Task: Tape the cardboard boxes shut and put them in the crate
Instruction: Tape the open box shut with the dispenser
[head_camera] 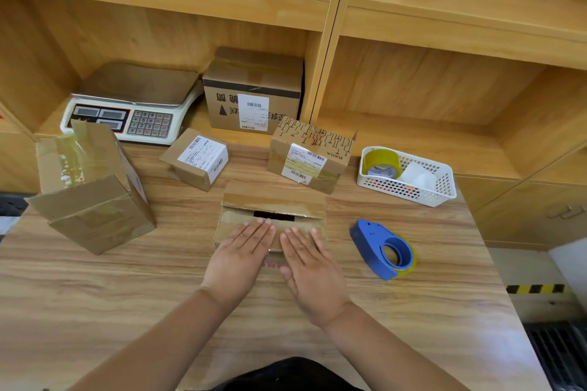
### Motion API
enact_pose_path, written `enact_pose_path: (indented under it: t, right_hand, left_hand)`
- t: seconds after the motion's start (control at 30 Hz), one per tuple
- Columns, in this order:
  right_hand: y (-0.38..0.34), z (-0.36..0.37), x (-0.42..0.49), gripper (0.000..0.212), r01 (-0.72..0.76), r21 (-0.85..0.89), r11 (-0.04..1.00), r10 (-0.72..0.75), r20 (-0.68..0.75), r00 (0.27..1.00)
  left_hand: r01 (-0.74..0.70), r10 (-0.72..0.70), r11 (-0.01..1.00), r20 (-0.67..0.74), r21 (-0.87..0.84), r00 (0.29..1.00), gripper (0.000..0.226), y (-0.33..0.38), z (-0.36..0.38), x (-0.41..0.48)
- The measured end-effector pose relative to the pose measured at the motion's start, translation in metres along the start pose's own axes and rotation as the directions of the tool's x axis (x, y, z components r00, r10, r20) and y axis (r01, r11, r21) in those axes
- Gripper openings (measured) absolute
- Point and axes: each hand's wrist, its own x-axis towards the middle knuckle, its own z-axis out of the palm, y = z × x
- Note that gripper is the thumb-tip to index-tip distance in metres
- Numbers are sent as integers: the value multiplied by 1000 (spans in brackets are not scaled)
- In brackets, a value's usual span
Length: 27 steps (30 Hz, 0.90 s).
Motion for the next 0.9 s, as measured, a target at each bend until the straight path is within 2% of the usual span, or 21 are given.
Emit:
enact_pose_path:
  t: [0.43, 0.53, 0.63, 0.73, 0.83, 0.9]
  right_hand:
    - [34, -1, -23, 56, -37, -110, 993, 22, -132, 991]
    - [36, -1, -22, 57, -21, -123, 992, 2, -158, 987]
    - [33, 0, -16, 56, -40, -31, 999, 31, -255, 966]
    - [28, -1, -6, 52, -101, 81, 992, 124, -372, 920]
    - [25, -1, 3, 41, -158, 67, 985, 172, -380, 909]
    - [24, 2, 5, 43, -167, 12, 986, 160, -355, 921]
  left_hand:
    - [-33, 35, 999, -55, 37, 998, 44, -2, 7, -2]
    - [-4, 4, 1000, -30, 13, 1000, 41, -1, 1, 0]
    - [78, -76, 995, 27, -56, 997, 62, 5, -9, 3]
    - [125, -125, 987, 7, -100, 992, 66, 10, -11, 5]
    - [169, -172, 979, -17, -119, 985, 67, 12, -13, 9]
    - [175, -180, 977, -31, -119, 983, 67, 12, -11, 9]
